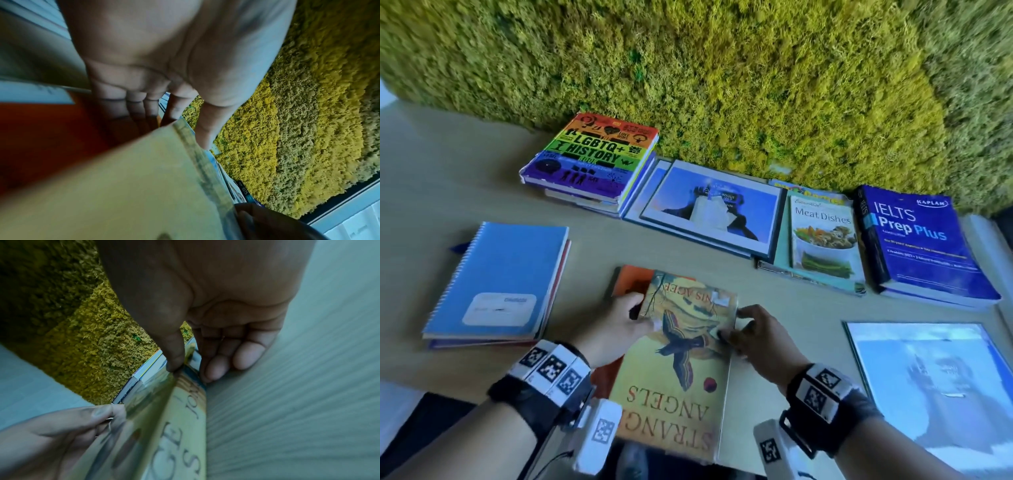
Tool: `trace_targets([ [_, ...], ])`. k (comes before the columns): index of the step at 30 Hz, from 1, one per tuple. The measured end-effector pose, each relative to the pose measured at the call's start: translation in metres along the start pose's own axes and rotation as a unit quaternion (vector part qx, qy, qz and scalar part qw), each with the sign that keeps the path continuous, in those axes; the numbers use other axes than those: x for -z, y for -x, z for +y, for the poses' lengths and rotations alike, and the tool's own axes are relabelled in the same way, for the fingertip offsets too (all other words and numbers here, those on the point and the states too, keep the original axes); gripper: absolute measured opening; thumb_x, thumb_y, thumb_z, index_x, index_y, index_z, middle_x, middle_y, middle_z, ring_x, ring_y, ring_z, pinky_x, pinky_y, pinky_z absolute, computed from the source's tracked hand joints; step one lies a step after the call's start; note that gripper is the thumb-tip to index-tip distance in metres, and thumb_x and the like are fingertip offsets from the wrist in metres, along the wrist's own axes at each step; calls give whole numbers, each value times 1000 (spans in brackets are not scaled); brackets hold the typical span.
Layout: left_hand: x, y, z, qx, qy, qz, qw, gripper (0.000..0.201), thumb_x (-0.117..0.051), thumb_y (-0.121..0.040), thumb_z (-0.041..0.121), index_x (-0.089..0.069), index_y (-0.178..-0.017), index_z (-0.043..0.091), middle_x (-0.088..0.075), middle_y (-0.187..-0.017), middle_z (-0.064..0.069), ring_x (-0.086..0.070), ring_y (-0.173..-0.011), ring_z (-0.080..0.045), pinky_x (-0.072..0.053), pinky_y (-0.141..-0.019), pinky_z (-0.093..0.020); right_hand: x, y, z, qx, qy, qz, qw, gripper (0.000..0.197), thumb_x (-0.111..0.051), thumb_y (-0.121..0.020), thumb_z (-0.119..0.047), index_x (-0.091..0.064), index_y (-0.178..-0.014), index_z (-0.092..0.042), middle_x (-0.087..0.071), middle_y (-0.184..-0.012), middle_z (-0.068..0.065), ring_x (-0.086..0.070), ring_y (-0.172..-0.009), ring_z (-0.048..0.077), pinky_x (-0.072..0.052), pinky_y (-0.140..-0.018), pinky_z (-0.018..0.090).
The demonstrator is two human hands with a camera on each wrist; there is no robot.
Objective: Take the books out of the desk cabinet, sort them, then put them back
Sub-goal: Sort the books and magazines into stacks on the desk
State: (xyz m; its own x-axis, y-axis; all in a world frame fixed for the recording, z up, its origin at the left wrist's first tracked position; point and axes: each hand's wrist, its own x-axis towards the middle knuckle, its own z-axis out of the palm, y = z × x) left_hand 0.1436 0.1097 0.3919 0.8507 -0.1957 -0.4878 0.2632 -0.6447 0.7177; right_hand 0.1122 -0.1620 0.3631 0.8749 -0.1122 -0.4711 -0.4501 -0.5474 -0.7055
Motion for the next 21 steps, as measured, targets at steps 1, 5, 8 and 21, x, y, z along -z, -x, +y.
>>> trace_targets([
  [1, -1, -1, -5, 0, -4, 7, 1000, 84, -64, -73, 71, -53, -140, 23, -58, -143, 9, -57, -125, -12, -46, -107, -40, 0, 2, -3, -3, -10, 8, 1000, 36, -78, -83, -43, -57, -108, -27, -74, -84, 6, -70, -75, 23, -56, -68, 40],
  [5, -4, -1, -4, -34, 26, -16, 999, 31, -69, -88, 51, -66, -117, 40, -71, -113, 30, -65, -107, -2, -50, -100, -36, 9, 14, -9, -26, -97, 30, 994, 10, -67, -96, -17, -60, -103, -14, -73, -84, 12, -66, -68, 21, -51, -59, 36],
  [8, -5, 7, 8, -74, 23, -38, 996, 23, -66, -97, 33, -56, -94, 53, -64, -87, 45, -56, -94, 15, -45, -84, -16, 14, 25, -13, -51, -135, -12, 990, 29, -69, -96, -30, -60, -118, -14, -74, -95, 9, -72, -77, 23, -58, -64, 36],
  [21, -16, 14, 18, -128, 217, -88, 964, 121, -80, -47, 83, -42, -151, 36, -36, -160, 8, -33, -147, -8, -24, -124, -40, 19, 59, -53, 25, -386, -22, 922, 29, -60, -95, -4, -59, -124, -1, -75, -108, 20, -70, -85, 29, -54, -55, 26],
])
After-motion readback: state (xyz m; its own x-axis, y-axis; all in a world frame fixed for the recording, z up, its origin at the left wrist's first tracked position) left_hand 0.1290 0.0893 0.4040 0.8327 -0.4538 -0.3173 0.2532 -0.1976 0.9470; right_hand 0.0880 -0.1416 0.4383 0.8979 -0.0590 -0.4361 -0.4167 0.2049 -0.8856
